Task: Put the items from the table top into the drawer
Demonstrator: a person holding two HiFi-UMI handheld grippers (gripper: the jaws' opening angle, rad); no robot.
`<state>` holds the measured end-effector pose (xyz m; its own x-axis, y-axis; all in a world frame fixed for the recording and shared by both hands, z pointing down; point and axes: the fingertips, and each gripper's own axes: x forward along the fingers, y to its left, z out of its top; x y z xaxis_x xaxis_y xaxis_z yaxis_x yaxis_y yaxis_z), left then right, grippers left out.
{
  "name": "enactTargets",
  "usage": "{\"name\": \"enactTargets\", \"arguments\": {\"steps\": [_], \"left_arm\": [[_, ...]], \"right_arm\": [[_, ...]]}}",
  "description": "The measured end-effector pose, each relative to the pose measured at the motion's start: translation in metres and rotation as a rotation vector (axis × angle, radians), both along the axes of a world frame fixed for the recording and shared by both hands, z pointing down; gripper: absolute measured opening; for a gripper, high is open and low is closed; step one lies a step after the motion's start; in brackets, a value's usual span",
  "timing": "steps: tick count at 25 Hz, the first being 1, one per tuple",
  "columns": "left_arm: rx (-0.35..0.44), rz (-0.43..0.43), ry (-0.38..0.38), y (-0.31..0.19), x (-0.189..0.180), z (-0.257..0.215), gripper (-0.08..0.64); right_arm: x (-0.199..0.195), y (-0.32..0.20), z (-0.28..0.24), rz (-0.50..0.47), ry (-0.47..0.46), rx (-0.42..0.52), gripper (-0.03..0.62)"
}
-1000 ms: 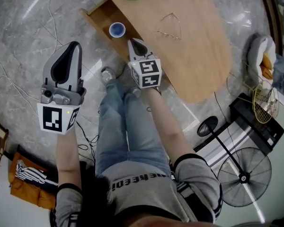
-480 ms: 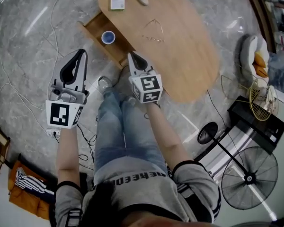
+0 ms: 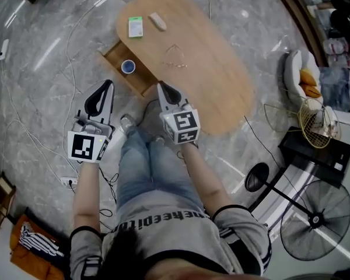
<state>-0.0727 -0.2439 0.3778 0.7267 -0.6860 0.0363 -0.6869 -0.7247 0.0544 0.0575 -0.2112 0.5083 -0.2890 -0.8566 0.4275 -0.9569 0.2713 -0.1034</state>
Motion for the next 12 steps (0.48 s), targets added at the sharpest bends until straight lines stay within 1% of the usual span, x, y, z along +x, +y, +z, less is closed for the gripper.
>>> {"name": "enactTargets", "arguments": {"steps": [3, 8, 12], "left_arm": [[0.003, -0.016, 0.013, 0.01, -0.002, -0.02, 0.012], [0.032, -0.059, 0.042, 0.025, -0.005, -0.059, 0.012], [0.054, -0.068, 0.042, 0.036, -0.007, -0.084, 0.012]], "right_arm": [[0.005, 0.012, -0.028, 0.006, 0.01, 0.033, 0.002], [0.009, 0.03, -0.077, -0.001, 0.056, 0.112, 0.002], [0.009, 0.04, -0.107, 0.002, 0.051, 0.139, 0.002]]}}
